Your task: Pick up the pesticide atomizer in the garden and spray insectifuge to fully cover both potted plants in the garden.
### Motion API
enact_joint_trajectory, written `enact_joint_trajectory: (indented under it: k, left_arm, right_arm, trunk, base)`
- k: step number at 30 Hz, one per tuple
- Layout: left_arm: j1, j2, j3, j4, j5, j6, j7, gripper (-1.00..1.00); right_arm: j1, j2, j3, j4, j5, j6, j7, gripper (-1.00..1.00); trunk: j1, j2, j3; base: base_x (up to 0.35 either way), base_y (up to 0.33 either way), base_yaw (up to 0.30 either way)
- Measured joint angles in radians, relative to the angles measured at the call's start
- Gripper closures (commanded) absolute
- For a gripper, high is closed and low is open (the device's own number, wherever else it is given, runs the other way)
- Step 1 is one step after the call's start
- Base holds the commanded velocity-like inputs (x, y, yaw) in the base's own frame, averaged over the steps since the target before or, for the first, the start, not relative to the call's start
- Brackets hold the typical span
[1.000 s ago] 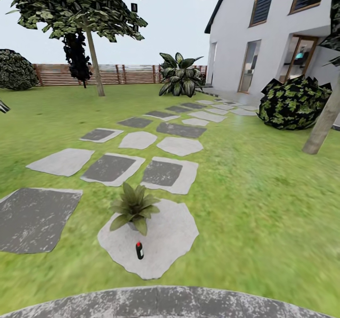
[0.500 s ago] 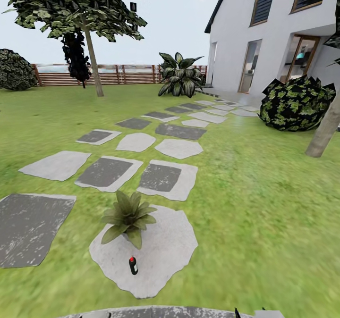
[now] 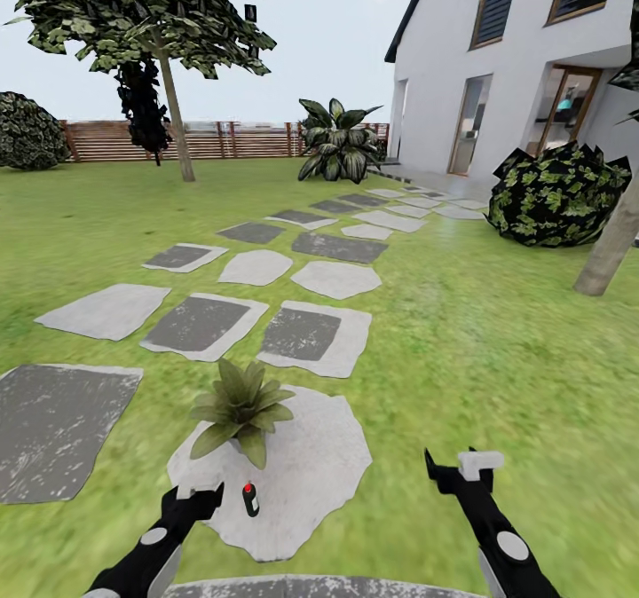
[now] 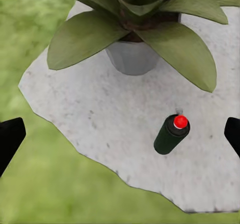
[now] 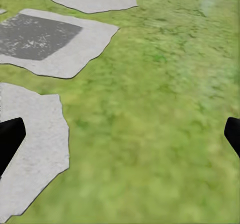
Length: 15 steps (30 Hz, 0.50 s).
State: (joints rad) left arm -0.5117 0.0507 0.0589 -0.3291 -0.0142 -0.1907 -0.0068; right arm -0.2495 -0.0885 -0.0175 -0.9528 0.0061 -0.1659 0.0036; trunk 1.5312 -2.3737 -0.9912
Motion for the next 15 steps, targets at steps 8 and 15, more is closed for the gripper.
enact_joint_trajectory:
  k: [8,15]
  left_arm:
    - [0.003,-0.003,-0.001,0.005,0.001,-0.061,0.0,-1.0]
    - [0.008,-0.01,0.0,0.006,0.002,-0.068,0.0,-1.0]
  right_arm:
    - [-0.002,-0.001,0.003,-0.009,0.006,0.005,0.001,-1.0]
    - [-0.002,-0.004,0.003,0.019,0.007,0.005,0.001,-1.0]
  trunk:
    - [0.0,0.0,0.0]
    - [0.0,0.0,0.0]
  base:
    - [0.114,-0.054,0.0]
    - [0.11,-0.066,0.0]
